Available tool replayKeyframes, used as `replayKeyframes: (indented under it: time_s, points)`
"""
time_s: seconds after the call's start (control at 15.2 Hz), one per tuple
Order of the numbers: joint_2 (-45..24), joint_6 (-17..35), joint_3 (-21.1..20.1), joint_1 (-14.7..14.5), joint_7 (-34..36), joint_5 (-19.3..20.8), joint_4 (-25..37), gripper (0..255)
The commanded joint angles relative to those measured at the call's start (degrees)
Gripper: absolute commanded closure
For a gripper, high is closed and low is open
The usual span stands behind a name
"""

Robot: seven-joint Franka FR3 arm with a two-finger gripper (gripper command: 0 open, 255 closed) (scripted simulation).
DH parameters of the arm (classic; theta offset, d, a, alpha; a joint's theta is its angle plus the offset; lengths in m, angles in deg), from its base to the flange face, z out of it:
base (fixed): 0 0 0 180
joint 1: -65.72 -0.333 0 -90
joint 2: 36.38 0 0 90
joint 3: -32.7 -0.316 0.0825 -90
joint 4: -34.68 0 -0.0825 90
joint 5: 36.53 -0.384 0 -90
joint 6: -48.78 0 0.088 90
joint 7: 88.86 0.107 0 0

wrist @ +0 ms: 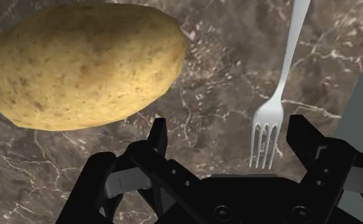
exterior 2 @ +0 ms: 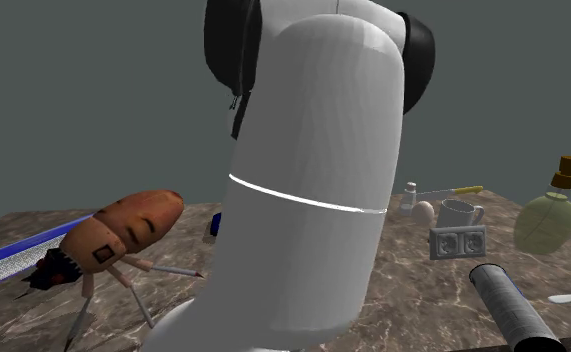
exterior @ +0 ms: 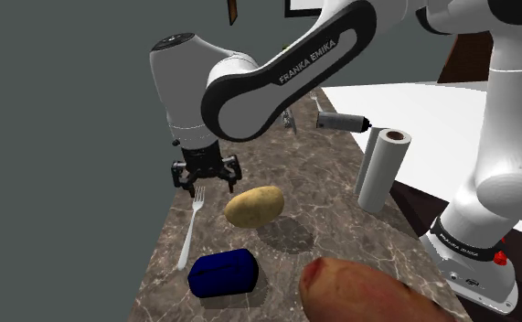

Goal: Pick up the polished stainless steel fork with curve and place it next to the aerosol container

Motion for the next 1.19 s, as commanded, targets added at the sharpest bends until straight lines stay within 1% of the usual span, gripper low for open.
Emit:
replayKeyframes:
  time_s: [0.0,0.2,0.73,1.12]
  points:
    - [-4.8,-0.6,2.0,-2.9,4.5,3.4,4.7,0]
    - [-11.4,-2.4,4.9,-7.2,9.1,6.8,12.8,0]
    - [-14.1,1.8,6.4,-7.8,10.3,8.8,10.9,0]
    - [-14.1,1.8,6.4,-7.8,10.3,8.8,10.9,0]
